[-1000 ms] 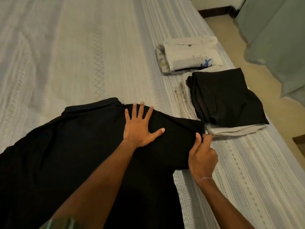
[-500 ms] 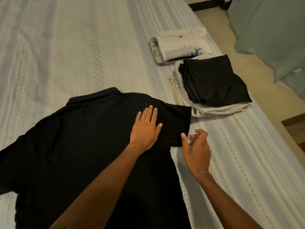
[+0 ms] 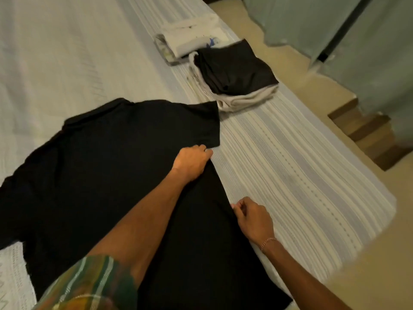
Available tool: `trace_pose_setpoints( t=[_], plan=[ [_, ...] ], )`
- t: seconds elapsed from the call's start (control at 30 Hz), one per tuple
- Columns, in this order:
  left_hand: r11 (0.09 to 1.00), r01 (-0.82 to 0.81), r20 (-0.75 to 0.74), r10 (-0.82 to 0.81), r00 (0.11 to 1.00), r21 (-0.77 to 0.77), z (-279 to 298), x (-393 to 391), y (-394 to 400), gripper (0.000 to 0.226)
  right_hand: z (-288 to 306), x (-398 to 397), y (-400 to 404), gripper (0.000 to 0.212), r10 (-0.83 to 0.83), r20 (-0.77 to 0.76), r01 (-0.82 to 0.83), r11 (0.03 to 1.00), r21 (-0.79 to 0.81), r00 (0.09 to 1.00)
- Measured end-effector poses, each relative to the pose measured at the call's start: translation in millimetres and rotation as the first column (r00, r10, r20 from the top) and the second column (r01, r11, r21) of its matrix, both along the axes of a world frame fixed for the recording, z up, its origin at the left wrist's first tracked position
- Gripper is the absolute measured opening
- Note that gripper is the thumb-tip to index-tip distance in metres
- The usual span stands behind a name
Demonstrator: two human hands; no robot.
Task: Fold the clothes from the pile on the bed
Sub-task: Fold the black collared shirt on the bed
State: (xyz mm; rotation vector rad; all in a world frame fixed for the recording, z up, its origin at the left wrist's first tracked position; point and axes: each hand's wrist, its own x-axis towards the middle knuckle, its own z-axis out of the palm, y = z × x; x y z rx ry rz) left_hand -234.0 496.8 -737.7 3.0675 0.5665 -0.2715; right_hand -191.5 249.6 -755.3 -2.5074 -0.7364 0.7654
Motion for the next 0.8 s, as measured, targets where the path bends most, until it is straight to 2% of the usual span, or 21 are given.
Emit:
trace_pose_setpoints(
  t=[0.1,0.2,0.27,0.33,0.4,0.53,0.7,0.8],
  plan=[
    [1.000,0.000,-0.016,-0.001,1.000,-0.021,-7.4,-13.6,-15.5,0.029,8.1,-17.1,-29.6,0.033,0.031,-0.068,-0.035,0.998,-0.052,0.997],
    [0.969,0.187,0.017,-0.186,0.982,-0.163,-0.9,-27.1,-31.7,0.036,12.5,-24.6,-54.5,0.031,0.056,-0.085,-0.067,0.989,-0.135,0.995],
    [0.932,0.294,0.024,-0.295,0.955,-0.211,3.8,-34.6,-48.2,0.034,13.4,-30.5,-72.0,0.028,0.029,-0.040,-0.035,0.984,-0.177,0.999],
    [0.928,0.341,0.025,-0.341,0.940,-0.152,3.6,-35.7,-63.1,0.025,14.7,-42.5,-88.1,0.031,-0.043,0.048,0.050,0.985,-0.163,0.998],
    [0.950,0.292,0.055,-0.287,0.956,-0.109,0.1,-35.0,-71.7,0.020,15.9,-52.9,-98.6,0.033,-0.072,0.086,0.084,0.986,-0.147,0.994],
    [0.967,0.166,0.089,-0.151,0.984,-0.194,0.0,-29.1,-83.5,0.017,17.9,-57.9,-118.8,0.043,-0.007,0.022,0.011,0.985,-0.171,1.000],
    [0.982,0.105,0.074,-0.095,0.993,-0.157,-8.3,-27.3,-94.9,0.016,17.1,-67.4,-137.2,0.050,0.081,0.275,-0.010,0.969,-0.249,0.958],
    [0.988,0.078,0.065,-0.070,0.995,-0.132,-10.7,-26.5,-99.2,0.016,14.8,-75.9,-148.3,0.047,0.015,0.310,0.033,0.988,-0.148,0.951]
  ],
)
